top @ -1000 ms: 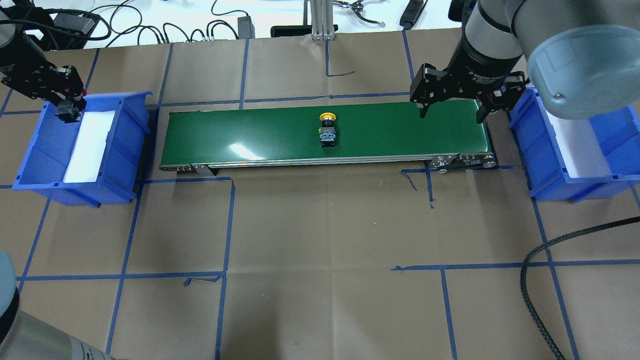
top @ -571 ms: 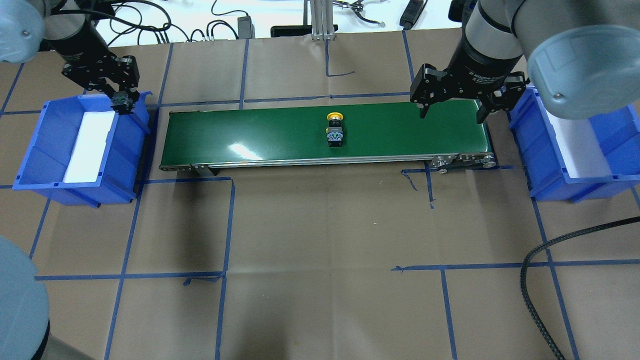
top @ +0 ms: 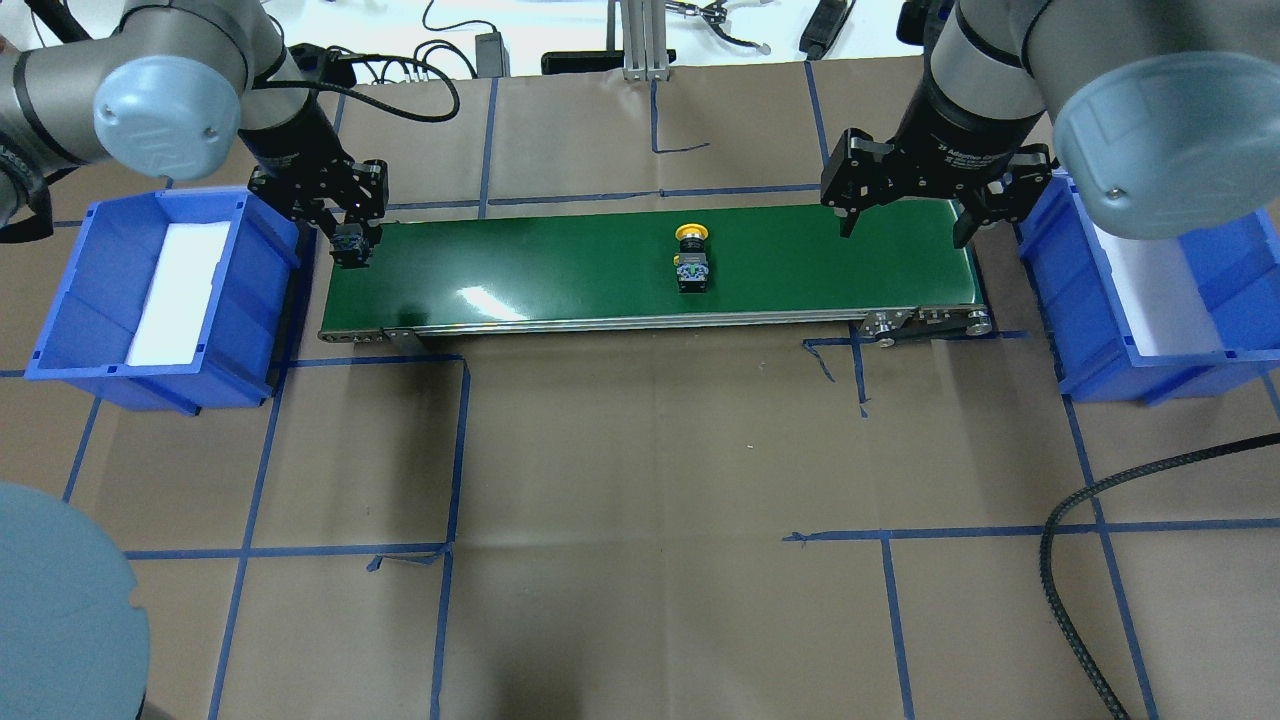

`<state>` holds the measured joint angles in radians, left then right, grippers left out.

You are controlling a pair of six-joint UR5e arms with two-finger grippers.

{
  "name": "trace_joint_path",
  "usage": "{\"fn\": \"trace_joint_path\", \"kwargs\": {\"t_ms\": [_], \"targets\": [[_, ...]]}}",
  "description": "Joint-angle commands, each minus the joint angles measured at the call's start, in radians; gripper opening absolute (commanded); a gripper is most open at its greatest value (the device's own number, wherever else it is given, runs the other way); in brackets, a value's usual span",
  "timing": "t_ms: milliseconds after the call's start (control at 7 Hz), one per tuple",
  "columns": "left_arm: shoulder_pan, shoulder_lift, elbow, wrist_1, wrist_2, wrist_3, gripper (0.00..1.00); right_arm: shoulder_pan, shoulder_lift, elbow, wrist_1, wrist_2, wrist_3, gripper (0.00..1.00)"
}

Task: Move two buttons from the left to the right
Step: 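Release the red button on the conveyor while the right arm reaches forward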

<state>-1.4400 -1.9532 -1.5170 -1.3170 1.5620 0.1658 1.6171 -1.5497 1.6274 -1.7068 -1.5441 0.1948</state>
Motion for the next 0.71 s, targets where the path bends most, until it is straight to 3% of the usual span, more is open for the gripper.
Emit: {"fn": "trace_joint_path", "kwargs": {"t_ms": [0,143,286,429,571], "targets": [[-0.003,-0.015,-0.125,0.184,0.0,0.001,0.01,0.001,0.092,0.005,-0.173,-0.002,0.0,1.0],[-0.002,-0.024,-0.168,0.271,0.0,0.0,0.01,0.001,0.132,-0.001,-0.188,-0.011,0.0,1.0],[-0.002,-0.042,-0.183,0.322,0.001,-0.002,0.02,0.001,0.158,0.006,-0.303,-0.01,0.003,1.0],[-0.003,-0.042,-0.181,0.323,0.003,-0.003,0.22,0.004,0.204,0.0,-0.427,-0.019,0.003,1.0],[-0.002,-0.036,-0.18,0.331,0.003,-0.017,0.99,0.004,0.245,-0.003,-0.439,-0.01,0.009,1.0]]}}
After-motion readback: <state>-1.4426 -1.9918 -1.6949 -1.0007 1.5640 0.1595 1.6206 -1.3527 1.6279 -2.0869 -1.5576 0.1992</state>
